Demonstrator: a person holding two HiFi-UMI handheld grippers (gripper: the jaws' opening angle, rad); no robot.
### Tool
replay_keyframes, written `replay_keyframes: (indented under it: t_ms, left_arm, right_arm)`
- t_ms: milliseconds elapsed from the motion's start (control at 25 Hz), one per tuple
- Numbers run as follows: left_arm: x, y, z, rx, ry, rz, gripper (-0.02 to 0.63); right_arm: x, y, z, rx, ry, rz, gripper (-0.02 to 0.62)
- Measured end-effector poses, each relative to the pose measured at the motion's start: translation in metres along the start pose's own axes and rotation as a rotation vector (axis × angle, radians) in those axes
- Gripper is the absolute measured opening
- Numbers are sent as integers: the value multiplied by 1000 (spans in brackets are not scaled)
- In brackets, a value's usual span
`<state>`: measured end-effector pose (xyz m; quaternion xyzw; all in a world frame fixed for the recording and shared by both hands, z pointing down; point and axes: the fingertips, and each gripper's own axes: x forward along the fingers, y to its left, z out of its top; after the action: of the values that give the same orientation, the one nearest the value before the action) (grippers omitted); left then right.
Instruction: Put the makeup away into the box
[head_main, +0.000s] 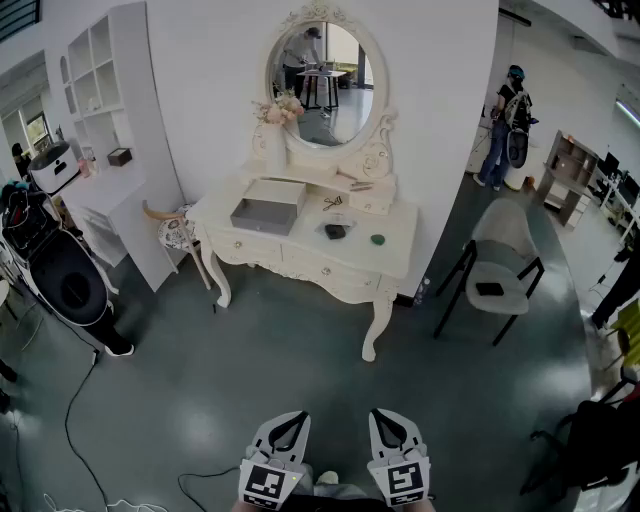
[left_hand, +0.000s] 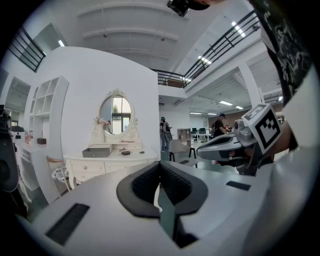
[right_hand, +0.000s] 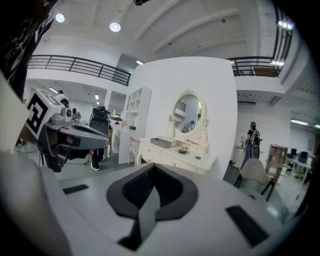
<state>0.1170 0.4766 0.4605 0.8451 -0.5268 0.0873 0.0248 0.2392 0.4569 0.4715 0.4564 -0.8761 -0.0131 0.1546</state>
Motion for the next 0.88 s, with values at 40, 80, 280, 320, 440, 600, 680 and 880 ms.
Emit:
replay_keyframes:
  t_ms: [40, 80, 280, 320, 440, 600, 680, 880]
  left_arm:
    - [1, 0, 3, -3, -10, 4, 15]
    - [1, 1, 6, -5, -20, 7, 15]
    - [9, 7, 20, 6, -81, -11, 15]
    - [11, 9, 20, 23, -87, -15, 15]
    - [19, 18, 20, 27, -93, -13, 15]
    - [34, 34, 27, 8, -107, -18, 15]
    - [44, 44, 33, 10, -121, -26, 15]
    - [73, 74, 42, 30, -126, -53, 15]
  right_arm:
    - [1, -1, 2, -11, 0, 6, 6]
    - [1, -1, 4, -18, -2, 11, 6]
    - [9, -2, 16, -24, -54, 17, 8]
    - [12, -1, 18, -33, -61, 21, 8]
    - [19, -1, 20, -61, -55, 28, 8]
    - [34, -12, 26, -26, -75, 0, 9]
    - [44, -18, 32, -29, -79, -7, 9]
    - [79, -29, 44, -41, -84, -26, 9]
